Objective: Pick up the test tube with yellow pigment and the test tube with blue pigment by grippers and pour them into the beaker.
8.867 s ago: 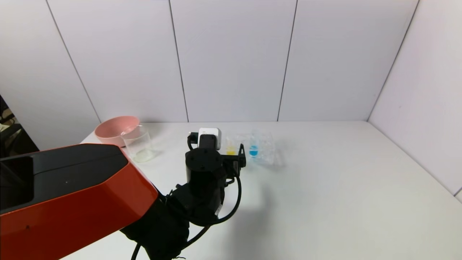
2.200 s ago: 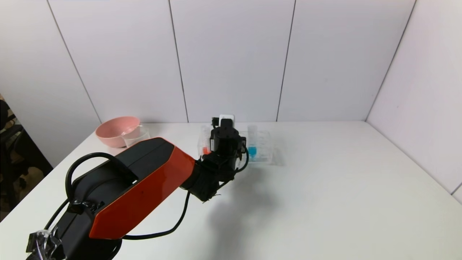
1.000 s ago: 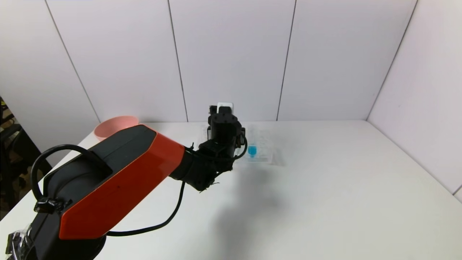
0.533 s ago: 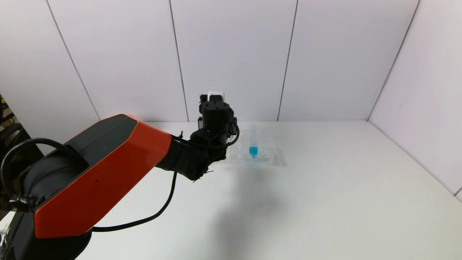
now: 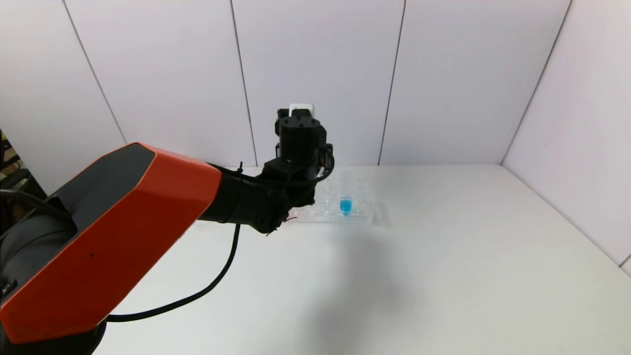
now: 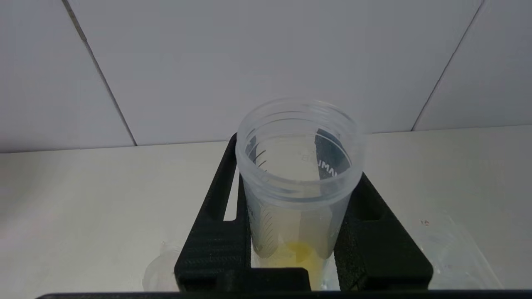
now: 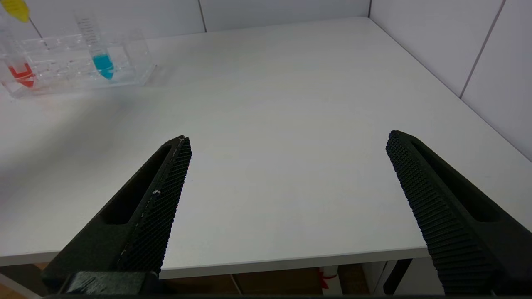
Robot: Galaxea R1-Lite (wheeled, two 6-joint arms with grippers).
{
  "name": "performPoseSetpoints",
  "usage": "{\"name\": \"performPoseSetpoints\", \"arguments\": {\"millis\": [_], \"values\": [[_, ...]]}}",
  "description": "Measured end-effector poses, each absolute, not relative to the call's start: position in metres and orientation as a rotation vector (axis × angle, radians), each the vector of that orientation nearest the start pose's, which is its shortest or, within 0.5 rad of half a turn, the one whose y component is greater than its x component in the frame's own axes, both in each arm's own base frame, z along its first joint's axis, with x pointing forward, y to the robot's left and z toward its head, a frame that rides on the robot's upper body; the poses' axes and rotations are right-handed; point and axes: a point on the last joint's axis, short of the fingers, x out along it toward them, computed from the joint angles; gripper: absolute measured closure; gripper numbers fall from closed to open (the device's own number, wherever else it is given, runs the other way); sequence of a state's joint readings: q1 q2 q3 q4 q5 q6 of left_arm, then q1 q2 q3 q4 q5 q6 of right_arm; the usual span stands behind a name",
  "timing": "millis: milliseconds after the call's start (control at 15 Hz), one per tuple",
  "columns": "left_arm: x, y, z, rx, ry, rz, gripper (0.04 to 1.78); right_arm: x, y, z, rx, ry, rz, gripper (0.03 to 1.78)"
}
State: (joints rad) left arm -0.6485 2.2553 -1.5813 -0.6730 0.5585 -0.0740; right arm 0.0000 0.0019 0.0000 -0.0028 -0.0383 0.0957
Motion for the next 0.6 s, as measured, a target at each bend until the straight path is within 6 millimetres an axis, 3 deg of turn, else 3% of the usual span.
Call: {"name": "performPoseSetpoints", "arguments": {"millis": [600], "values": [[0.364,-0.261,0.229,-0.064,0.022,-0.113,1.27,-0.023,-0.001,0.076,0.096,-0.002,-0.038,0.1]]}}
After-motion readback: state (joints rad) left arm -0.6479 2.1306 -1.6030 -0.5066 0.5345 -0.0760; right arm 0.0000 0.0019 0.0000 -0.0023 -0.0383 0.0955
